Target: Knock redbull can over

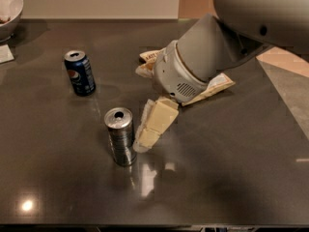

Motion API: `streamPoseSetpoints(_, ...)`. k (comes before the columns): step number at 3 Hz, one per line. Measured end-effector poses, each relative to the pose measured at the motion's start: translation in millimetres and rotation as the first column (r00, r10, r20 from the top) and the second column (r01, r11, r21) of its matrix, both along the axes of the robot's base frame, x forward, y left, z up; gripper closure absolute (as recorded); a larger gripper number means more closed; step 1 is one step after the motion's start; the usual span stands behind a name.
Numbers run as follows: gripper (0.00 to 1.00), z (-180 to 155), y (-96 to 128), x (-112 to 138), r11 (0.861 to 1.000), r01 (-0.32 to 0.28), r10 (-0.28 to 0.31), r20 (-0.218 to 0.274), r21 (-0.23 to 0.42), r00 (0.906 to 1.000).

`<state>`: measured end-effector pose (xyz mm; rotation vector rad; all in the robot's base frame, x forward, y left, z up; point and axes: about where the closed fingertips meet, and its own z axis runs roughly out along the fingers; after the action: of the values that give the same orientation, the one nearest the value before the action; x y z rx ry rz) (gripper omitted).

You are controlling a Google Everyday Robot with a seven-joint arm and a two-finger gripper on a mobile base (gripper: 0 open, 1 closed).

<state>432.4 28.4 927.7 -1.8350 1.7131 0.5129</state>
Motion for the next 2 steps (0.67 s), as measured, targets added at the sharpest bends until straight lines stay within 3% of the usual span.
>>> streamPoseSetpoints(2,0.00,-12.8,23.0,-15.7,0.996,-0.077,0.079,-0.036,0.053,0.9962)
